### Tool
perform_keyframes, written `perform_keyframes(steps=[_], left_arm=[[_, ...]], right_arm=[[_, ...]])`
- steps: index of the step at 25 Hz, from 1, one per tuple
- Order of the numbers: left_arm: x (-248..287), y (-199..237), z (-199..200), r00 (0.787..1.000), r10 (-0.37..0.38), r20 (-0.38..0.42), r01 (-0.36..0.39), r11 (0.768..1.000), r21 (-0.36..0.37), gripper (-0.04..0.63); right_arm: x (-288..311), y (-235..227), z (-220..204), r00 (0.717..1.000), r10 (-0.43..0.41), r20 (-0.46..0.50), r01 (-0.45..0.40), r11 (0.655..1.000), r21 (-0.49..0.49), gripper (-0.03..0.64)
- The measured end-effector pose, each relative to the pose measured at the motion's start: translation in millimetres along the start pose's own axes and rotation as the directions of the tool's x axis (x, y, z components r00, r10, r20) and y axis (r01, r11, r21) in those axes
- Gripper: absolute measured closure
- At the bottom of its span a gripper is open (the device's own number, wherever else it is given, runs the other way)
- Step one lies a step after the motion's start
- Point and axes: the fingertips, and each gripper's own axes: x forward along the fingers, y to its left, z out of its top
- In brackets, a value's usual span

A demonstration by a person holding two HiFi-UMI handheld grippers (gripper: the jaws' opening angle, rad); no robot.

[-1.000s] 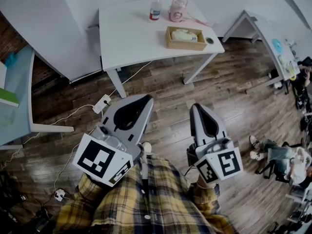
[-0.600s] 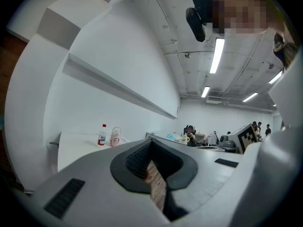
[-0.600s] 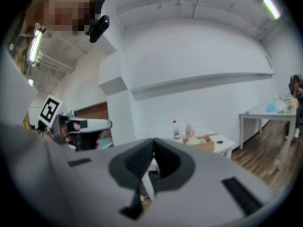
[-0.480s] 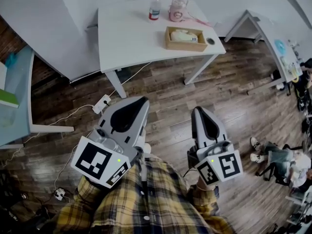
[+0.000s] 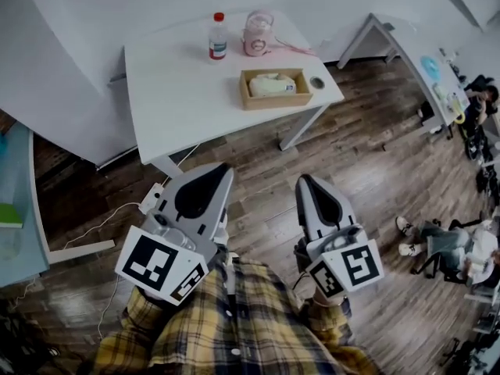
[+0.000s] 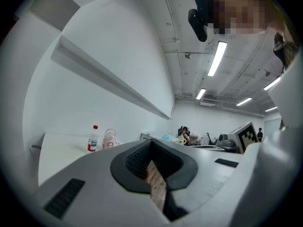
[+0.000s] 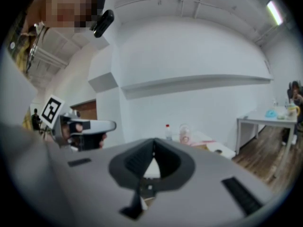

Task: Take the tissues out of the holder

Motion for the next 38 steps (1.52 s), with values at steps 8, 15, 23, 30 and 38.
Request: perform_keyframes(steps=[8,15,23,30,38], left_arm=[[49,54,15,0.998,-0.06,-0.019,0.06,0.998,-0.001,0.591],[70,95,14,0.995,-0.091,-0.042,0.09,0.996,-0.02,0.591],[97,115,7,0.989,-0.128,-0.071,0.125,0.991,-0.048,0.591],[134,125,4,0.989,-0.129,-0.066,0.127,0.991,-0.042,0.591],[187,123,9,0.996,-0.066,-0.06,0.065,0.998,-0.027,0.591]], right_arm=[[65,-21,15,0.998,-0.061,0.003,0.061,0.998,0.013,0.605],[105,-32,18,0.993,-0.116,-0.002,0.116,0.993,0.024,0.605],[117,-51,11,0.983,-0.178,-0.035,0.179,0.983,0.045,0.606],[139,-83,10,0.985,-0.172,-0.033,0.173,0.984,0.045,0.605],[169,-135,28,0.995,-0.093,-0.026,0.094,0.995,0.039,0.606]])
